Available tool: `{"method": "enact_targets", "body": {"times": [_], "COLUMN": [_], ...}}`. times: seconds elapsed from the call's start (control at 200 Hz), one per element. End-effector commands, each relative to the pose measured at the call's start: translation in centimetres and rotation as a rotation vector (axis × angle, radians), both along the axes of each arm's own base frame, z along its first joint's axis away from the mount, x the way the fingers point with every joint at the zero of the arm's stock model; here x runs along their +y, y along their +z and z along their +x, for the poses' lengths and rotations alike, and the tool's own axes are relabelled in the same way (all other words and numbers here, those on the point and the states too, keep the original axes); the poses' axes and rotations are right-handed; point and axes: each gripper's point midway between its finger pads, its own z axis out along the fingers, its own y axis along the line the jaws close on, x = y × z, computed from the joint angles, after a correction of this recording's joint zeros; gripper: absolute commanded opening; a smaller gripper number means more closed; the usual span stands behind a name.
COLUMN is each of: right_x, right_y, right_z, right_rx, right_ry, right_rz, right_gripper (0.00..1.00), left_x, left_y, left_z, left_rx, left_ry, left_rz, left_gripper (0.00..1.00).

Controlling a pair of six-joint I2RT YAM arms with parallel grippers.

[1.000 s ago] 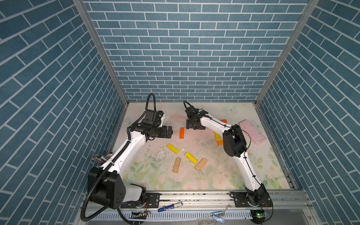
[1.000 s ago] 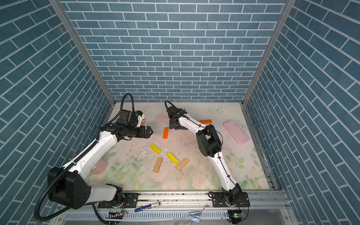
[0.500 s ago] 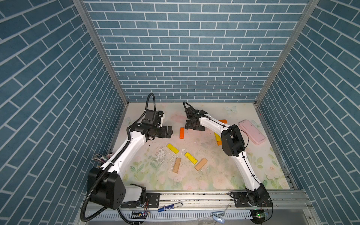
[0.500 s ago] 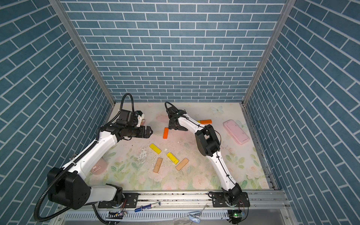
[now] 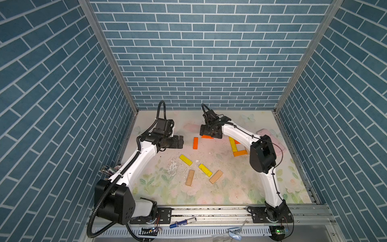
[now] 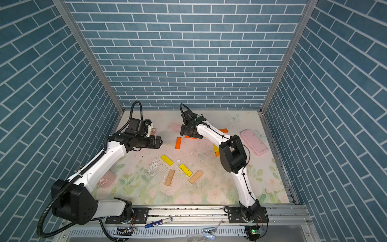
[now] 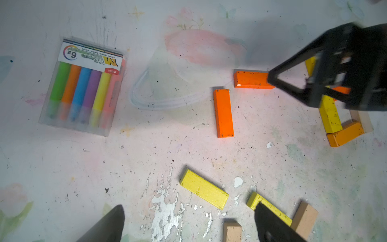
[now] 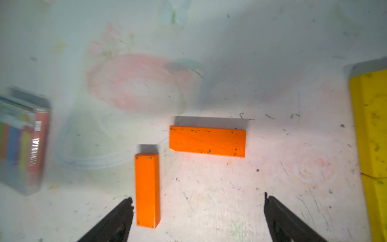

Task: Assemble the number 6 with building blocks
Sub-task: Place the building block at the center of the board, then assemble the building block at the center of the board.

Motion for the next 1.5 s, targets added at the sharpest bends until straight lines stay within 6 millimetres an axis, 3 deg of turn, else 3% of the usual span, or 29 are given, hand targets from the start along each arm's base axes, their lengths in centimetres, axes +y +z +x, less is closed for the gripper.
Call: {"method": "enact_targets", "body": {"times": [0.0,0.19,0.295,0.515,0.7,1.07,1.26,1.495], "right_x": [-2.5,-8.9,-11.3,-14.3,-14.4,-14.3,-14.4,-14.5], "right_y": [4.4,4.5,4.2,2.8,2.1,1.3,1.1,0.7], "right_z": [-0.4,-3.5,-5.2,-7.2,-7.7,-7.1,-6.7,-6.5], "right_rx": [-0.089,-0.15,-0.176,-0.199,-0.201,-0.196,-0.192,-0.181], "right_ry": [-0.045,-0.03,-0.004,-0.015,-0.01,-0.001,0.002,0.013], "right_rz": [0.078,0.002,-0.023,0.021,0.064,0.05,0.037,0.023], "right_gripper": [0.95,0.89,0.86,0.83,0.82,0.81,0.81,0.8], "left_x": [0.2,-2.4,-4.4,-9.1,-11.0,-11.2,-11.1,-11.3], "left_y": [-0.7,-3.0,-4.8,-8.4,-10.8,-14.5,-15.0,-15.2], "left_z": [-0.2,0.2,1.0,3.3,5.3,6.6,6.6,7.7], "left_rx": [0.047,0.101,0.135,0.178,0.204,0.258,0.247,0.234], "left_ry": [0.047,0.014,-0.013,-0.068,-0.081,-0.101,-0.124,-0.141], "left_rz": [-0.005,0.031,0.055,0.08,0.109,0.181,0.193,0.199], "left_gripper": [0.94,0.9,0.85,0.75,0.65,0.48,0.31,0.24]}}
